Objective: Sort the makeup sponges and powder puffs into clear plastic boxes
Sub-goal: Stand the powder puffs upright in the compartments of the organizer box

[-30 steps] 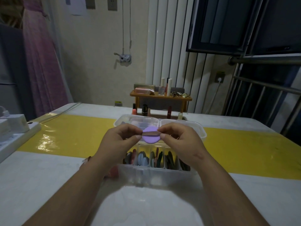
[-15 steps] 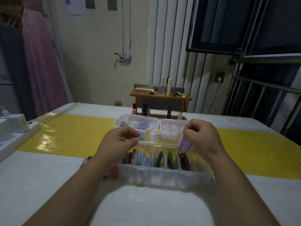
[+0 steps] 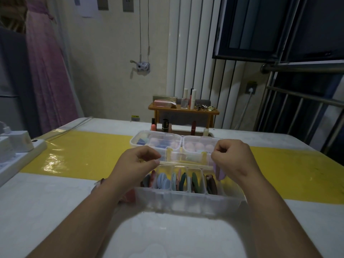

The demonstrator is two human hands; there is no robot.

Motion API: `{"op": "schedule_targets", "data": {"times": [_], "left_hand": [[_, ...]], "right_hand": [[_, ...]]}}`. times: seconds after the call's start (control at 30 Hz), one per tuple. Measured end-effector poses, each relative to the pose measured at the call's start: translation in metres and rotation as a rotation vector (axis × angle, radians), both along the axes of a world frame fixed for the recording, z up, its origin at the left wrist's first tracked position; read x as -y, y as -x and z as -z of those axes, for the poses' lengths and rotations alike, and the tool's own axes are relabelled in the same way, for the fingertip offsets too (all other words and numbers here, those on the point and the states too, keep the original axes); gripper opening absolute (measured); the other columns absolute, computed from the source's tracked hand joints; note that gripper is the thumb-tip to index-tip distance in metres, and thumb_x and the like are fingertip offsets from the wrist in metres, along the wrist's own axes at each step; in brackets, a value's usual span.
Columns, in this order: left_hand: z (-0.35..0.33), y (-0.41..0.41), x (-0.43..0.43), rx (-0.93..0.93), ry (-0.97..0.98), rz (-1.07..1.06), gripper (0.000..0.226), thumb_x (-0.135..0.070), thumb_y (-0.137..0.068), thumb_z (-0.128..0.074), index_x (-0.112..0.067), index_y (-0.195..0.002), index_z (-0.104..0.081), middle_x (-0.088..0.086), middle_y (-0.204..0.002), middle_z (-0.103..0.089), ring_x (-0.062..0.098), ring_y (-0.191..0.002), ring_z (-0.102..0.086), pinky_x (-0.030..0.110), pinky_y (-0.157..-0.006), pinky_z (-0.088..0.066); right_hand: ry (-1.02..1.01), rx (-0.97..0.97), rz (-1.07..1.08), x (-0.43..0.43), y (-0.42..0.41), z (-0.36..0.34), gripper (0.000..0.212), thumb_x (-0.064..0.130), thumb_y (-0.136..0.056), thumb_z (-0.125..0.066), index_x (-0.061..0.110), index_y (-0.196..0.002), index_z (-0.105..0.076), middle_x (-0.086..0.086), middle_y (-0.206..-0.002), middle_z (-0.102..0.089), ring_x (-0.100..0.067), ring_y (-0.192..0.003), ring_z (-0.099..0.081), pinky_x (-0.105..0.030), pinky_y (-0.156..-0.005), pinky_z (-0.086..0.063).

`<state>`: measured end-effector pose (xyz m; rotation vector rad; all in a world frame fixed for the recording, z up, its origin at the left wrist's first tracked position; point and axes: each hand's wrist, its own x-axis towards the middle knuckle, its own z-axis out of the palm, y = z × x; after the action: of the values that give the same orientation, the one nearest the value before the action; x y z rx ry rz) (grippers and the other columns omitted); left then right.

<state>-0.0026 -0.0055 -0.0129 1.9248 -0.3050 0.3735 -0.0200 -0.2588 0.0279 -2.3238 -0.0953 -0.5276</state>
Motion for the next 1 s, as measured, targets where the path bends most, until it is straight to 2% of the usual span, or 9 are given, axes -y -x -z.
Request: {"op": "schedule_targets", "data": {"times": [0.07,0.17,0.3,0.37,0.5,0.67,0.73,0.83,1.0], "left_hand": [[0.0,0.0,0.0,-0.018,0.005,0.0,0.023,-0.007,-0.085,-0.074,-0.029,-0.076,-0.072,-0.018,-0.075,-0.071,-0.001,-0.064,-0.064,0.017,-0.062,-0.051],[0.0,0.0,0.0,-0.008,-0.017,-0.004,0.024,-0.008,-0.085,-0.074,-0.03,-0.076,-0.072,-0.02,-0.077,-0.07,-0.002,-0.067,-0.064,0.013,-0.061,-0.05],[0.0,-0.001,0.0,-0.011,-0.004,0.0,0.022,-0.007,-0.085,-0.074,-0.029,-0.077,-0.072,-0.018,-0.077,-0.071,-0.002,-0.067,-0.064,0.011,-0.061,-0.05],[0.0,-0.001,0.0,-0.02,0.009,-0.002,0.021,-0.007,-0.085,-0.074,-0.027,-0.078,-0.073,-0.017,-0.077,-0.071,-0.001,-0.066,-0.064,0.014,-0.06,-0.051],[0.0,0.0,-0.001,-0.014,0.001,0.002,0.02,-0.007,-0.085,-0.073,-0.026,-0.079,-0.073,-0.016,-0.078,-0.071,-0.001,-0.069,-0.065,0.011,-0.061,-0.051],[-0.001,-0.001,-0.001,-0.014,0.001,0.001,0.019,-0.005,-0.085,-0.073,-0.024,-0.079,-0.073,-0.014,-0.077,-0.071,-0.003,-0.069,-0.064,0.008,-0.061,-0.049],[-0.001,-0.001,0.0,-0.019,-0.002,-0.006,0.018,-0.006,-0.085,-0.074,-0.024,-0.08,-0.074,-0.011,-0.075,-0.071,-0.002,-0.07,-0.064,0.008,-0.061,-0.049],[-0.002,-0.002,-0.001,-0.019,-0.019,-0.007,0.018,-0.008,-0.085,-0.073,-0.025,-0.081,-0.074,-0.011,-0.076,-0.071,-0.001,-0.074,-0.065,0.009,-0.062,-0.05],[-0.001,-0.001,-0.001,-0.029,-0.015,-0.008,0.018,-0.008,-0.085,-0.073,-0.025,-0.08,-0.073,-0.018,-0.079,-0.07,0.0,-0.074,-0.065,0.009,-0.062,-0.05]], "right_hand": [[0.033,-0.063,-0.01,-0.002,0.0,-0.001,0.016,0.009,-0.072,-0.049,0.006,-0.06,-0.059,-0.005,-0.044,-0.062,-0.018,-0.039,-0.063,-0.038,-0.066,-0.059],[0.108,-0.171,-0.024,-0.003,-0.001,0.0,0.015,0.01,-0.072,-0.052,0.01,-0.059,-0.059,-0.006,-0.049,-0.065,-0.018,-0.044,-0.065,-0.043,-0.067,-0.06],[0.261,-0.308,-0.013,-0.005,-0.003,0.002,0.01,0.018,-0.067,-0.057,0.016,-0.062,-0.065,-0.001,-0.059,-0.067,-0.019,-0.064,-0.067,-0.039,-0.069,-0.059],[0.286,-0.316,-0.015,-0.007,-0.003,0.002,0.006,0.019,-0.067,-0.06,0.019,-0.067,-0.066,0.003,-0.066,-0.067,-0.019,-0.07,-0.065,-0.039,-0.069,-0.058],[0.287,-0.291,-0.002,-0.005,-0.001,0.001,0.002,0.021,-0.066,-0.061,0.019,-0.066,-0.06,0.003,-0.065,-0.064,-0.022,-0.071,-0.063,-0.04,-0.066,-0.055],[0.236,-0.343,-0.026,-0.003,0.006,-0.007,0.014,0.032,-0.062,-0.056,0.026,-0.064,-0.069,0.007,-0.07,-0.069,-0.015,-0.074,-0.065,-0.04,-0.072,-0.057],[0.217,-0.405,-0.042,-0.003,0.006,-0.008,0.014,0.026,-0.061,-0.059,0.028,-0.064,-0.073,0.008,-0.072,-0.071,-0.014,-0.078,-0.066,-0.037,-0.075,-0.058],[0.251,-0.453,-0.019,-0.002,0.002,-0.008,0.019,0.011,-0.07,-0.069,0.028,-0.062,-0.073,0.01,-0.07,-0.071,-0.012,-0.079,-0.066,-0.031,-0.075,-0.058],[0.366,-0.416,0.034,-0.006,0.0,-0.006,0.017,0.01,-0.069,-0.067,0.026,-0.064,-0.072,0.01,-0.075,-0.07,-0.013,-0.077,-0.065,-0.033,-0.072,-0.059]]}}
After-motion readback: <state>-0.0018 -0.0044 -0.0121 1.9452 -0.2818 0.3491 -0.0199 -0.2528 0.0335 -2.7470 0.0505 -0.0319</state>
